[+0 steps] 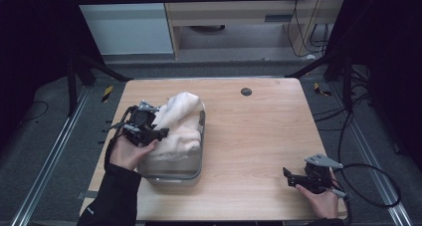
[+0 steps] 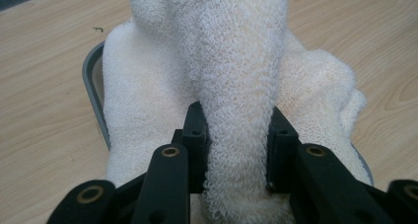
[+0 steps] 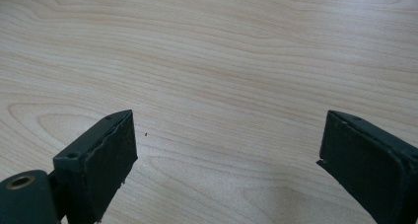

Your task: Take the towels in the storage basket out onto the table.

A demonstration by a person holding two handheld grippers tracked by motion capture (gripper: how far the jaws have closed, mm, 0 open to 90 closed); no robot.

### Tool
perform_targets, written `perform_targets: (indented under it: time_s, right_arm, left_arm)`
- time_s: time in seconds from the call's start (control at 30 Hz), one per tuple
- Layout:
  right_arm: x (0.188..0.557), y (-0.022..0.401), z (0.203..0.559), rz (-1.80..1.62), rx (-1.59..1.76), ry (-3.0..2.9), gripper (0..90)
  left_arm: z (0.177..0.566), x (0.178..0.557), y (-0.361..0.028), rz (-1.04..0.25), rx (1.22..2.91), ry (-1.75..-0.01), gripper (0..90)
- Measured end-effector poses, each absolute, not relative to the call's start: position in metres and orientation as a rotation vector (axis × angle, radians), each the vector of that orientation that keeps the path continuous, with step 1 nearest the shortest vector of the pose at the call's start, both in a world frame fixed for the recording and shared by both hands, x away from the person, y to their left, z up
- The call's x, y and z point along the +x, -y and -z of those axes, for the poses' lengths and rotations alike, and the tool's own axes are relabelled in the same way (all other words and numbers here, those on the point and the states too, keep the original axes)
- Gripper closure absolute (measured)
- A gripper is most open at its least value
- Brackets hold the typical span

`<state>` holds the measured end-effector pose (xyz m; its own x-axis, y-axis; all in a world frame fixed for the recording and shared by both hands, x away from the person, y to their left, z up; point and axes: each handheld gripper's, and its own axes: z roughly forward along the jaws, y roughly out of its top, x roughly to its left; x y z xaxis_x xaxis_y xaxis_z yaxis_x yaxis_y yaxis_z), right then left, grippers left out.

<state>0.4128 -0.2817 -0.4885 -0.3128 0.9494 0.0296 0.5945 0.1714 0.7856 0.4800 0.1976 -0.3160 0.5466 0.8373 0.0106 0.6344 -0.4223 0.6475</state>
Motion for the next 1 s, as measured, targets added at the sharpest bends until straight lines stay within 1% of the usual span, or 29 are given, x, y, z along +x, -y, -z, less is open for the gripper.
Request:
perform_targets:
  time_s: [0.4,0.6,0.73,1.0]
  right_arm:
    - [0.413,0.282,0.489,-0.991,1.457,-1.974,7.2]
    - [0.413,0.283,0.488,-0.991,1.456,-1.975,7.2]
    - [0.413,0.284,0.489,-0.991,1.459,-1.973,7.2]
    - [0.413,0.284,0.488,-1.001,1.466,-1.965,7.2]
  left_arm:
    - [0.294,0.473,-0.195,-0.432,2.213,-1.130,68.8]
    - [0.280,0.468,-0.189,-0.455,2.224,-1.090,68.7]
    - [0.269,0.465,-0.186,-0.445,2.229,-1.050,68.7]
    - [0.258,0.462,-0.177,-0.449,2.249,-0.998,68.7]
